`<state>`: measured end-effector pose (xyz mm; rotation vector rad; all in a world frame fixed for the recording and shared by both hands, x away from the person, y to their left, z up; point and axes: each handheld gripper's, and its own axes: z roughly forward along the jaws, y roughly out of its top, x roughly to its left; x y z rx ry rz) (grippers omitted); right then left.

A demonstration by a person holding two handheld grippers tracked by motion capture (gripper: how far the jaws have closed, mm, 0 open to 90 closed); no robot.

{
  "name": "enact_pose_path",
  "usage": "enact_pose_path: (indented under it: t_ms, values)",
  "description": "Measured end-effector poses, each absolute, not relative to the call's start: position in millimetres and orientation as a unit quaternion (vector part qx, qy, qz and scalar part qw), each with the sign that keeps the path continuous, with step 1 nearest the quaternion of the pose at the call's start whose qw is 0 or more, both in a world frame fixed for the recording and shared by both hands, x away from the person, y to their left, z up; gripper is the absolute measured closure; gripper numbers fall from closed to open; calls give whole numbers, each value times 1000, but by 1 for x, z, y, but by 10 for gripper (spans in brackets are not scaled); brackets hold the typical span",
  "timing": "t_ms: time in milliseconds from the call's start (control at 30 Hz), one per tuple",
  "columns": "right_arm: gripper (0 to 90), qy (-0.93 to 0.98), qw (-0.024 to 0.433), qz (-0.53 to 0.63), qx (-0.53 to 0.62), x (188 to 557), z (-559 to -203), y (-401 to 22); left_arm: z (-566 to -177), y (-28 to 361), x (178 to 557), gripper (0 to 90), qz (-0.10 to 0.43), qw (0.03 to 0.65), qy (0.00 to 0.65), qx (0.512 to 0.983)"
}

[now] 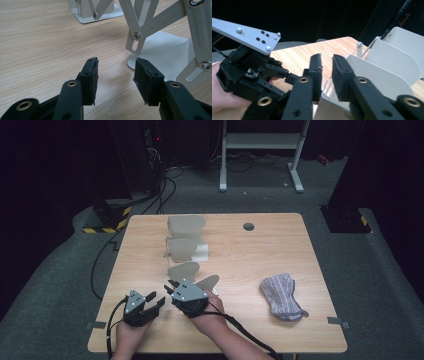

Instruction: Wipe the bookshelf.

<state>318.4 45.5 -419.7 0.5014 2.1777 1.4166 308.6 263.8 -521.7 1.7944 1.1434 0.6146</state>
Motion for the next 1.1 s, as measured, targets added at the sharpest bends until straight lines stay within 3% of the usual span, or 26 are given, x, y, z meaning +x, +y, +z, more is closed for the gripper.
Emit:
enact_pose_path:
  t_ms: [733,900,1100]
  values:
    - [645,759,303,493,297,361,-416,-56,-522,250,319,537,239,446,447,737]
    - [565,751,310,509,285,345,-405,-56,-523,248,322,535,234,445,447,740]
    - [562,757,297,518,264,320,-412,-46,-523,244,325,534,232,445,442,744]
